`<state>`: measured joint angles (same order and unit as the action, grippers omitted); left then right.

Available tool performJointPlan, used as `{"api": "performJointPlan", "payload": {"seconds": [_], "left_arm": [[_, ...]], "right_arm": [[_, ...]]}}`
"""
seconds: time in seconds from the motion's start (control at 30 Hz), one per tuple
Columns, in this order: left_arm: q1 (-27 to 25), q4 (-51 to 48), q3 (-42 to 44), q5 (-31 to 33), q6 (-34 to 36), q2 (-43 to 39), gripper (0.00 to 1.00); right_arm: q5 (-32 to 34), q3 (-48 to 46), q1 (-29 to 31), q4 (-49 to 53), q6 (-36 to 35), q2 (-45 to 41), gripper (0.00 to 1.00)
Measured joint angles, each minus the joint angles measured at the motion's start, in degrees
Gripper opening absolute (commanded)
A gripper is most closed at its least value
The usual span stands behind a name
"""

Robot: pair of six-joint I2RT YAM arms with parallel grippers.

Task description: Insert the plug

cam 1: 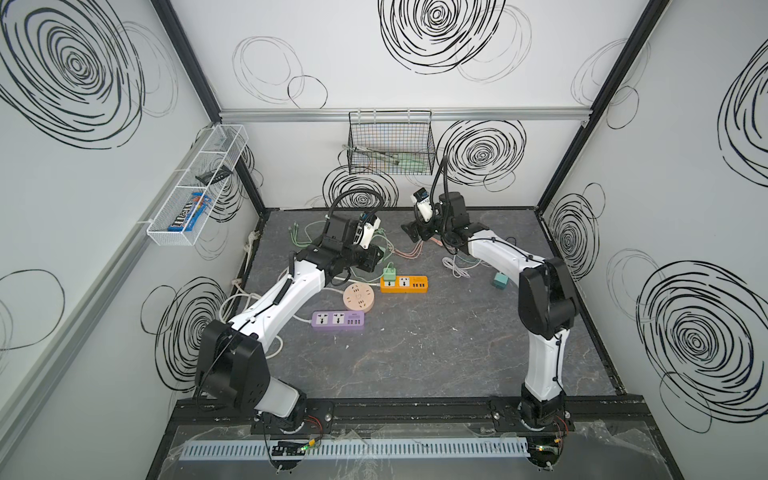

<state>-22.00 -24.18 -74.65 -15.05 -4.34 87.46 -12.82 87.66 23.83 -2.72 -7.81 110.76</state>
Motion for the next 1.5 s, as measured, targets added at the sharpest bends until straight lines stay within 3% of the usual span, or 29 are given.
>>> {"api": "performJointPlan", "payload": {"seconds": [0.17,0.33,0.6,0.73,1.03,1.23,1.37,1.5], "left_arm": [[-0.24,-8.11,-12.26,2.05,1.66,7.23,0.00],[-0.28,-19.54,-21.59,4.39,5.73,11.47,0.00],[-2.36,-29.24,-30.14,-10.64,11.19,15.80,0.00],[-4.09,-30.58,-33.16,-14.75,12.33,21.40,0.00],[-3.61,-30.08,-39.71,-14.23,14.23,33.53,0.00],[-1.25,-30.42,-50.80,-15.17,14.88,37.29,0.00],[0.13,-30.14,-52.98,-16.13,15.52,36.70,0.00],[0.72,-30.71,-53.00,-17.51,15.72,36.68,0.00]], "right_arm": [[1.25,-11.74,-4.68,-4.63,6.64,-9.64,0.97],[-2.01,-24.85,-11.72,-8.22,13.16,-18.86,0.97],[-2.38,-35.63,-14.91,-10.71,17.25,-28.20,0.97],[-2.56,-37.68,-15.28,-11.47,18.38,-30.38,0.97],[-4.35,-38.86,-15.52,-11.58,19.23,-31.56,0.98],[-17.42,-40.89,-13.75,-16.48,16.35,-31.01,0.98],[-22.71,-40.15,-8.68,-21.73,14.27,-25.68,0.98],[-23.98,-37.38,-4.17,-26.60,14.84,-16.92,0.98]]}}
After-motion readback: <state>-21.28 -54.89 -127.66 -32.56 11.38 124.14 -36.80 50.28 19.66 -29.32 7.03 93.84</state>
